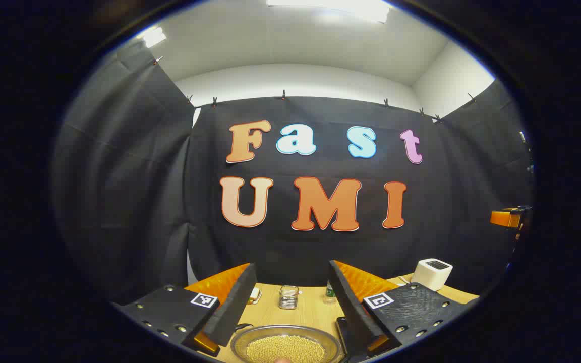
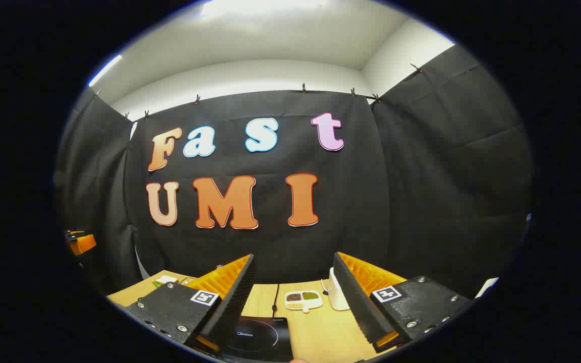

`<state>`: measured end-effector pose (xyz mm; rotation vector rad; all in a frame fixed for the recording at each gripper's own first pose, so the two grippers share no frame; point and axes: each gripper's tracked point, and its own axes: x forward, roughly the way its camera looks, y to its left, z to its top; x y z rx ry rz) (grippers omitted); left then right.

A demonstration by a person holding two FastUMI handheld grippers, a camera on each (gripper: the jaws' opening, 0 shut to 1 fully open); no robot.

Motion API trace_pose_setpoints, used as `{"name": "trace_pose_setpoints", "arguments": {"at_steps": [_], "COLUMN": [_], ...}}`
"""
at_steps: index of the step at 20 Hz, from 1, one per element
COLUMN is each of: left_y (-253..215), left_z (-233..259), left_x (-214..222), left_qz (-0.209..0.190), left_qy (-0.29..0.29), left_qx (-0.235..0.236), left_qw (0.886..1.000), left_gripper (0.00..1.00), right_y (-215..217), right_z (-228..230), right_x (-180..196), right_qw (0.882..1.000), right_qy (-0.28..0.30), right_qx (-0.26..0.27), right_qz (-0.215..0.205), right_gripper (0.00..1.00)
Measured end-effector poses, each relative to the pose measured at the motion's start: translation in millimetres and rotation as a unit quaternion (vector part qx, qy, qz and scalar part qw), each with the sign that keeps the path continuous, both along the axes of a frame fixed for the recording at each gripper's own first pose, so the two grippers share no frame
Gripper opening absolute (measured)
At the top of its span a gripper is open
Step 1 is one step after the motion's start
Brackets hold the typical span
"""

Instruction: First push the handle of the pot to place it horizontally, then grasp the pot with both hands and set it on the induction cooktop.

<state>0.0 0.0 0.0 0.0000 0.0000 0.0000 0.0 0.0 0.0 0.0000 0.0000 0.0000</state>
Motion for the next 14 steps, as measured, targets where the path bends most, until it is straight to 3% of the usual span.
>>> {"name": "trace_pose_setpoints", "arguments": {"at_steps": [4, 5, 6, 7, 9, 10, 12, 14], "left_y": [-10, -11, -12, -11, -11, -12, -15, -16], "left_z": [-4, -4, -5, -6, -8, -8, -10, -12], "left_x": [2, 2, 3, 4, 4, 4, 4, 5], "left_qz": [-0.008, -0.009, -0.01, -0.01, -0.009, -0.011, -0.017, -0.02], "left_qy": [0.004, 0.006, 0.008, 0.009, 0.012, 0.012, 0.013, 0.017], "left_qx": [-0.006, -0.007, -0.008, -0.009, -0.009, -0.012, -0.016, -0.018], "left_qw": [1.0, 1.0, 1.0, 1.0, 1.0, 1.0, 1.0, 0.999], "left_gripper": [0.9, 0.9, 0.9, 0.9, 0.89, 0.89, 0.9, 0.89], "right_y": [-7, -10, -11, -12, -15, -16, -14, -12], "right_z": [5, 6, 6, 5, 4, 3, 2, 0], "right_x": [3, 3, 2, 2, 2, 2, 0, 0], "right_qw": [1.0, 1.0, 1.0, 1.0, 1.0, 1.0, 1.0, 1.0], "right_qy": [-0.007, -0.008, -0.008, -0.007, -0.003, -0.003, -0.001, 0.003], "right_qx": [-0.001, 0.0, 0.001, 0.001, 0.001, 0.001, 0.001, 0.0], "right_qz": [-0.01, -0.013, -0.015, -0.015, -0.016, -0.017, -0.016, -0.012], "right_gripper": [0.95, 1.0, 0.95, 1.0, 1.0, 0.95, 1.0, 0.95]}}
